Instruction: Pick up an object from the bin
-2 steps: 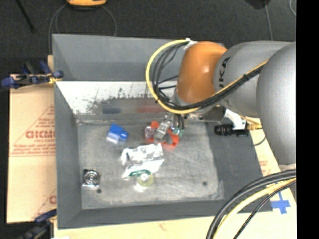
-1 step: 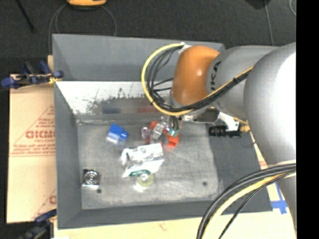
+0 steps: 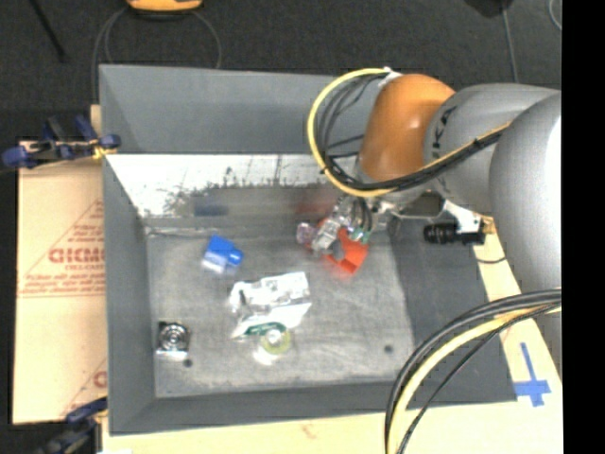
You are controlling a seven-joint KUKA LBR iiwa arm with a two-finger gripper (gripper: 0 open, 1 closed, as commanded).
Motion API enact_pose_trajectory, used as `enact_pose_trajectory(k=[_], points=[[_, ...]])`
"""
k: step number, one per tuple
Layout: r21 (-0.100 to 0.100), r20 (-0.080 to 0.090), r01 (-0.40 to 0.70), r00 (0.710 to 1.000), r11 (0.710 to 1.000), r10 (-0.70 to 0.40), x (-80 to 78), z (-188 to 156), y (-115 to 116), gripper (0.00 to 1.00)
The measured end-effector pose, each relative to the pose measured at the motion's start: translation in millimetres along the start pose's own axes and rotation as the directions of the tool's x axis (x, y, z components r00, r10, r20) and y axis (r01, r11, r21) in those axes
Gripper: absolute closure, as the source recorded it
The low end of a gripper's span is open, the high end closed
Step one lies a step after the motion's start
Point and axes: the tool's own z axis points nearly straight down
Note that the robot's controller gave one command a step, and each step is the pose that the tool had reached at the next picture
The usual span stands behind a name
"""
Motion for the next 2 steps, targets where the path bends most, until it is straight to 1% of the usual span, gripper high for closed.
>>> enact_pose_trajectory(k=[1, 2], points=[[0.009, -0.001, 0.014, 1.0, 1.0, -0.014, 4.4, -45, 4, 1.0], [0.01, -0.003, 0.018, 1.0, 1.0, -0.018, 9.8, 2, -5, 1.0]])
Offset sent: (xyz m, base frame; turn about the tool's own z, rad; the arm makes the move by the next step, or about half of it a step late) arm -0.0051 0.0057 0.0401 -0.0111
